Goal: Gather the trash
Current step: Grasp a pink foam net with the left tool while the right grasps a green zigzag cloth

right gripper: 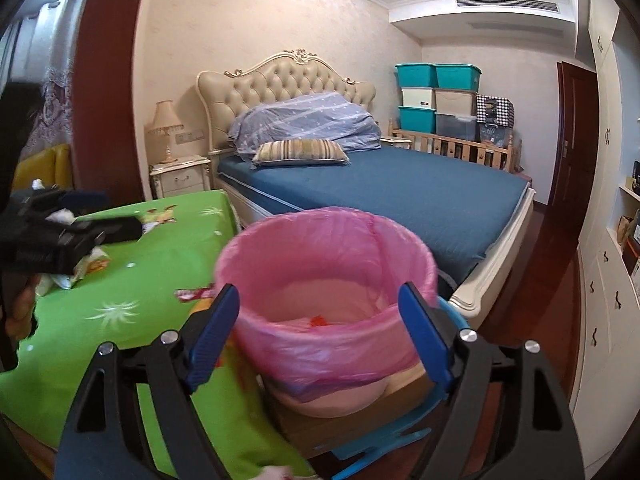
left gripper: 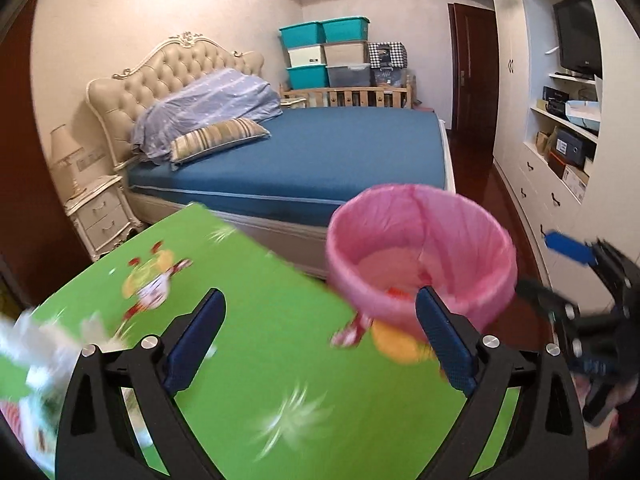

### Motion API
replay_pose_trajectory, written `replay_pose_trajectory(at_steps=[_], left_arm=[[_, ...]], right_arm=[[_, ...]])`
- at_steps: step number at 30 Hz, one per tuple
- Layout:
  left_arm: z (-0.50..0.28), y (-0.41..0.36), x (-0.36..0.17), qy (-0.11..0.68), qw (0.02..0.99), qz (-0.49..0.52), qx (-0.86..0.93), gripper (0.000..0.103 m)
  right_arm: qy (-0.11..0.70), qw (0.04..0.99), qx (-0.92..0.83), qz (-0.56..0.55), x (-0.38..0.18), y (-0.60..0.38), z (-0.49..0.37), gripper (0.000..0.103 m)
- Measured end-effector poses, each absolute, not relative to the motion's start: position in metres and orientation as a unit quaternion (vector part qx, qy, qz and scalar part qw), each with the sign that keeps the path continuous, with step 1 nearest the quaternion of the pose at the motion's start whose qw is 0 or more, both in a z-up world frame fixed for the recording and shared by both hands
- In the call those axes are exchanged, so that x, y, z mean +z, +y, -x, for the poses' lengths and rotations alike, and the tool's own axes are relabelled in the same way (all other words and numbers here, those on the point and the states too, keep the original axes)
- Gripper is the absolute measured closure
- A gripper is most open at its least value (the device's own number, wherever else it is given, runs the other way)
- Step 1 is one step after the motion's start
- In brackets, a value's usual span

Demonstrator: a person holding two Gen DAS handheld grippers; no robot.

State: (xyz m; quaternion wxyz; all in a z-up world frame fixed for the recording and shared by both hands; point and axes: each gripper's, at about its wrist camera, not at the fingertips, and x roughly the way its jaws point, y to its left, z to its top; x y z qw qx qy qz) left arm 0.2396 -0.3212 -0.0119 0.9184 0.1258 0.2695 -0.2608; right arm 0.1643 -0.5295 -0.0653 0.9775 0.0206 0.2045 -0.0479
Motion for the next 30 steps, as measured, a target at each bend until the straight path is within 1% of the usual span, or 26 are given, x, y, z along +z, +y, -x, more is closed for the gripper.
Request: replay_pose_trajectory(at_steps=[2,8,14,22,27,30], left_arm=[[-0.226,-0.299,-0.013,0.272,0.920,-0.118,-0.255,0.013],[-0.181,-0.216,-0.017,0.267,0.931,-0.115,-0.221,0.013],[-0.157,-0.129,-0.023,0.266,0.946,-0.106,-0.148,0.013],[-0.143,-0.002,-0.034,0.284,0.958,-0.043,-0.020,0.013],[-0.140,0.048,-0.037,0.288,0.957,-0.008,0.028,0.013],[-0.133,0.063,-0.037,0.285,0.958,0.001,0.039,0.013]], right_arm=[[0.202,0.979,-0.040,-0.017,-0.061,-0.514,-0.164,0.020],[0.217,0.976,0.017,-0.029,-0.044,-0.461,-0.177,0.019],[0.237,0.969,0.065,-0.026,-0.041,-0.388,-0.197,0.019],[0.262,0.955,0.140,0.007,-0.048,-0.281,-0.225,0.019],[0.274,0.944,0.184,0.016,-0.047,-0.224,-0.244,0.019],[0.277,0.940,0.199,0.023,-0.045,-0.196,-0.260,0.019]])
